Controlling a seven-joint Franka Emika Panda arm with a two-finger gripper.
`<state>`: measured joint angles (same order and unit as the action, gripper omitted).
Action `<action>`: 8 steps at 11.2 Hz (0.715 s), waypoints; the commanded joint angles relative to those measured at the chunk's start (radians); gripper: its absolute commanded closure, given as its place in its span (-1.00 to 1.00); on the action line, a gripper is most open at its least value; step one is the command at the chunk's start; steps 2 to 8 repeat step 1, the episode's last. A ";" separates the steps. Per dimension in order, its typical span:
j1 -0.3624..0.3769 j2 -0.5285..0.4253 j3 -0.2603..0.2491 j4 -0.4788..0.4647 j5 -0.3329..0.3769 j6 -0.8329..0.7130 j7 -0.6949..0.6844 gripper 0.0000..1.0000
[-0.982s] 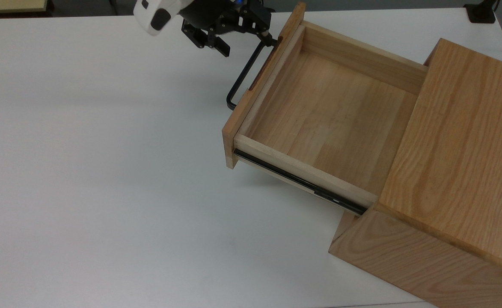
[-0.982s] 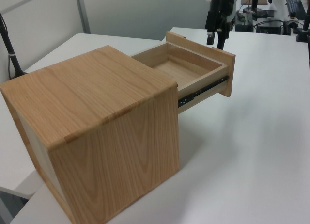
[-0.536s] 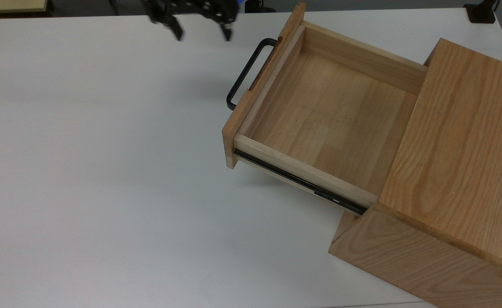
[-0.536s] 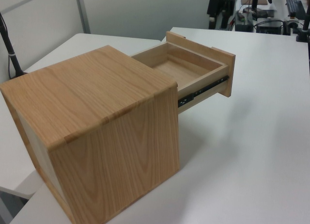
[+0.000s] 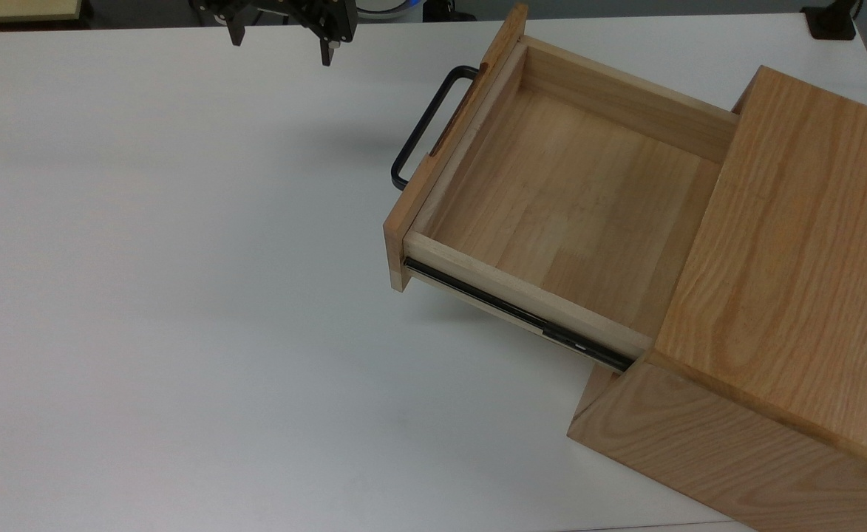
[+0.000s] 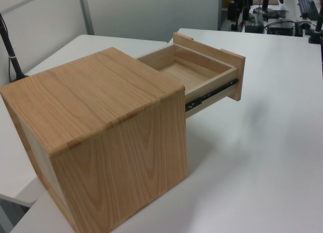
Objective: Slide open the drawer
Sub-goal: 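Open the gripper, release the handle and lift the gripper away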
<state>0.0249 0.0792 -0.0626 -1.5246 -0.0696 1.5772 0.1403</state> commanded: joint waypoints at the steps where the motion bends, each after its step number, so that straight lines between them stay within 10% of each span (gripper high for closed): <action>1: 0.017 -0.016 -0.017 -0.003 -0.010 -0.025 -0.024 -1.00; 8: 0.017 -0.016 -0.017 -0.003 -0.010 -0.025 -0.024 -1.00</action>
